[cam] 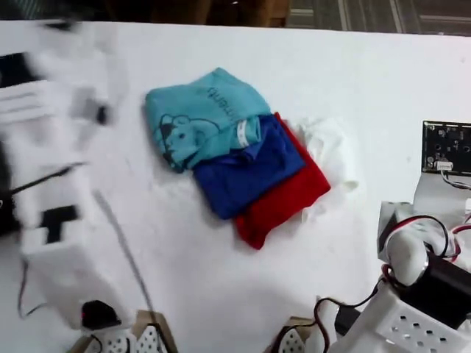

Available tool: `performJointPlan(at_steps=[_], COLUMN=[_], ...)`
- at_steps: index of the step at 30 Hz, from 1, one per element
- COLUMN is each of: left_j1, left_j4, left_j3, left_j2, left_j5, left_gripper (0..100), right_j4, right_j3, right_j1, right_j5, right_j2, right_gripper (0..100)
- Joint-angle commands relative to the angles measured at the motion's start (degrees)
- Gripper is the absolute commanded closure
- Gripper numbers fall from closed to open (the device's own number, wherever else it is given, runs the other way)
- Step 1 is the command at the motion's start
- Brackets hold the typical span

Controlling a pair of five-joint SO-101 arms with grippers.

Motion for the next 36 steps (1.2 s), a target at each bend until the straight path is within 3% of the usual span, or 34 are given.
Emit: performJointPlan(at_steps=[1, 5, 12, 16, 21, 24, 29, 33, 36], left_j1=[17.9, 23.8, 28.2, 28.0, 27.7, 27.0, 18.2, 7.0, -2.4], left_j4=[-7.3, -20.3, -22.0, -13.4, -5.9, -0.1, 2.3, 2.3, 2.2], left_j3=[10.0, 16.7, 11.1, -6.1, -28.6, -39.3, -46.4, -43.1, -39.7], left_j2=[-3.3, 2.2, 23.5, 32.6, 41.0, 44.6, 42.5, 31.5, 20.9], left_j5=[3.8, 6.3, 3.0, 5.5, 12.8, 14.5, 15.1, 14.7, 10.3], left_gripper=[72, 72, 72, 80, 99, 98, 98, 98, 98], right_j4=[1.3, 1.3, 1.3, 1.3, 1.3, 1.2, 1.2, 1.2, 1.1], right_j3=[-0.3, -0.3, 5.1, 7.8, 8.4, 8.4, 8.4, 8.4, 8.4], right_j1=[-0.1, -0.1, -0.1, -0.1, -0.2, -0.2, -0.2, -0.5, -0.5], right_j5=[-0.4, -0.4, -0.2, -0.2, -0.2, -0.2, -0.2, -0.2, -0.2], right_j2=[-0.7, -2.9, -7.9, -10.4, -11.3, -11.6, -11.6, -11.6, -11.4], right_gripper=[77.2, 77.2, 77.2, 77.2, 77.2, 77.2, 77.2, 77.2, 77.2])
